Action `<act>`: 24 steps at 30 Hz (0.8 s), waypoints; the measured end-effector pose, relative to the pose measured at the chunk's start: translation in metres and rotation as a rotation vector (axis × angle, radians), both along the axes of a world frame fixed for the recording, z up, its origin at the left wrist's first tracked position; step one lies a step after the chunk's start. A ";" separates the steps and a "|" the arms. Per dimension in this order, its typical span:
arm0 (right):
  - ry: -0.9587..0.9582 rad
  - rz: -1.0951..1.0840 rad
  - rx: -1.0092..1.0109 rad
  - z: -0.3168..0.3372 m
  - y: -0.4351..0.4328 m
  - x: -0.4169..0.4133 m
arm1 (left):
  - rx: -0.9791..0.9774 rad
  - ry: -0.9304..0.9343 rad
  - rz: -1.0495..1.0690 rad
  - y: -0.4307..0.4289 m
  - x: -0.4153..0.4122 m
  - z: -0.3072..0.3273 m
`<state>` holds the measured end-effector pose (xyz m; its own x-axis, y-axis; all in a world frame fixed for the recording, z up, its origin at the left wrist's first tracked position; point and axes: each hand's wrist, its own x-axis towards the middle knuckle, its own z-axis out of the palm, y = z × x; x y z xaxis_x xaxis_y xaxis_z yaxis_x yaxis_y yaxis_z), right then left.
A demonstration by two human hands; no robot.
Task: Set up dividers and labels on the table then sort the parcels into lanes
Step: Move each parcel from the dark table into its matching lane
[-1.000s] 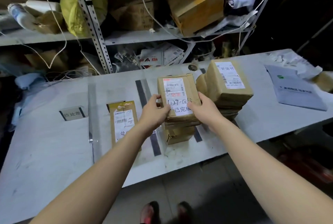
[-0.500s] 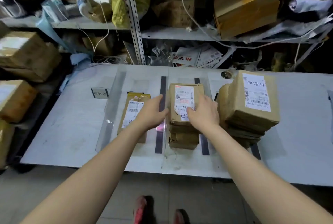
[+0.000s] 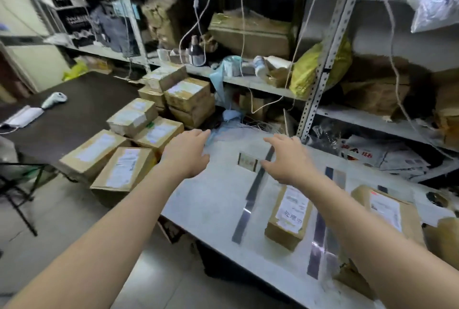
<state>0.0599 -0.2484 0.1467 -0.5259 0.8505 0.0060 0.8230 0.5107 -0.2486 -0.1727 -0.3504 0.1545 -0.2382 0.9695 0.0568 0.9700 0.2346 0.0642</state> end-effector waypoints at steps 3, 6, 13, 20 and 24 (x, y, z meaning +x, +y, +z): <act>-0.014 0.040 0.020 0.006 -0.009 -0.074 | 0.004 0.005 0.055 -0.028 -0.076 0.003; 0.001 0.047 -0.006 0.007 -0.022 -0.149 | -0.005 -0.012 0.085 -0.047 -0.154 0.005; 0.059 0.056 -0.059 0.009 -0.039 -0.294 | -0.014 -0.070 0.161 -0.066 -0.293 0.006; 0.087 0.043 -0.126 -0.017 -0.009 -0.407 | -0.036 -0.144 0.227 -0.038 -0.407 -0.019; 0.115 0.055 -0.212 -0.046 0.027 -0.464 | -0.079 -0.133 0.246 -0.005 -0.459 -0.043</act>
